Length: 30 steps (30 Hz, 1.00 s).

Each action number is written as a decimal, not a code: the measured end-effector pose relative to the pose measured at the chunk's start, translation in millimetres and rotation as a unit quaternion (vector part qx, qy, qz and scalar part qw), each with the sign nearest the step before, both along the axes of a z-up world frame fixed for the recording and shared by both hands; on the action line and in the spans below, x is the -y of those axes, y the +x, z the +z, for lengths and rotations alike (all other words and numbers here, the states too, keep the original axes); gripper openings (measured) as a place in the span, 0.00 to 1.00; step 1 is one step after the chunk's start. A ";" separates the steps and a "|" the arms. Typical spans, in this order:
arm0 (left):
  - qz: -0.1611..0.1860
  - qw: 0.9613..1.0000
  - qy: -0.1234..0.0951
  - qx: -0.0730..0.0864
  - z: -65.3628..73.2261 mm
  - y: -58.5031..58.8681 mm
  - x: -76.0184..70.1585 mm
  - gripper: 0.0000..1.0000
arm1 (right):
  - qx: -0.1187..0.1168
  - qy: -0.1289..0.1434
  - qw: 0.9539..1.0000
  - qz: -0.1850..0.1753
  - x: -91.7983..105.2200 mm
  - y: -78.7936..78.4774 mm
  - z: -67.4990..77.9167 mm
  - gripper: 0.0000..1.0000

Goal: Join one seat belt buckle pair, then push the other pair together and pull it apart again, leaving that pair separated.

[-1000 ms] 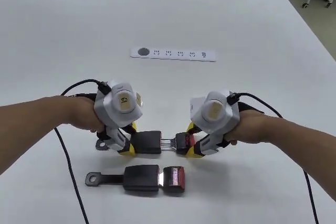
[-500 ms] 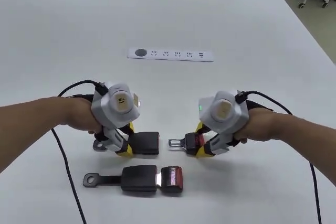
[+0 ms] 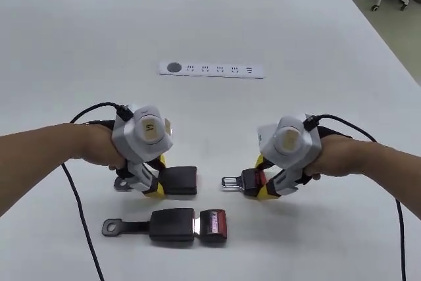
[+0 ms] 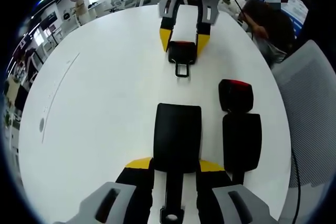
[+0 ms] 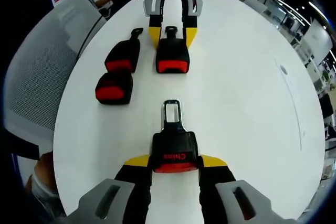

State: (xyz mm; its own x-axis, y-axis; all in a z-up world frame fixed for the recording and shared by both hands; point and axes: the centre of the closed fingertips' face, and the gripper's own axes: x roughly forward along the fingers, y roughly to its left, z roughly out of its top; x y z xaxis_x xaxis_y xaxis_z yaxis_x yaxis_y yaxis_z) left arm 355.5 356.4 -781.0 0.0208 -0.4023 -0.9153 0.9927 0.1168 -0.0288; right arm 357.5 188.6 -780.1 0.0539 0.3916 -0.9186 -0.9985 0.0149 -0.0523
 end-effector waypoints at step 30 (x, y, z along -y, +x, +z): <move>0.083 0.993 -0.073 0.036 30.9 -7.7 -17.1 0.55 | 0.019 0.085 0.992 -0.093 3.2 -5.3 33.3 0.61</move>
State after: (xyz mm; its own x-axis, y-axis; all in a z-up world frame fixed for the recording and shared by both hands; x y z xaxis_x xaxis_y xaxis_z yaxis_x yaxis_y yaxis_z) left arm 347.8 373.5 -750.1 0.1614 -0.5169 -0.8407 0.9602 0.2789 0.0129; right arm 352.3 185.4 -746.8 0.1739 0.5199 -0.8364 -0.9748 0.2113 -0.0713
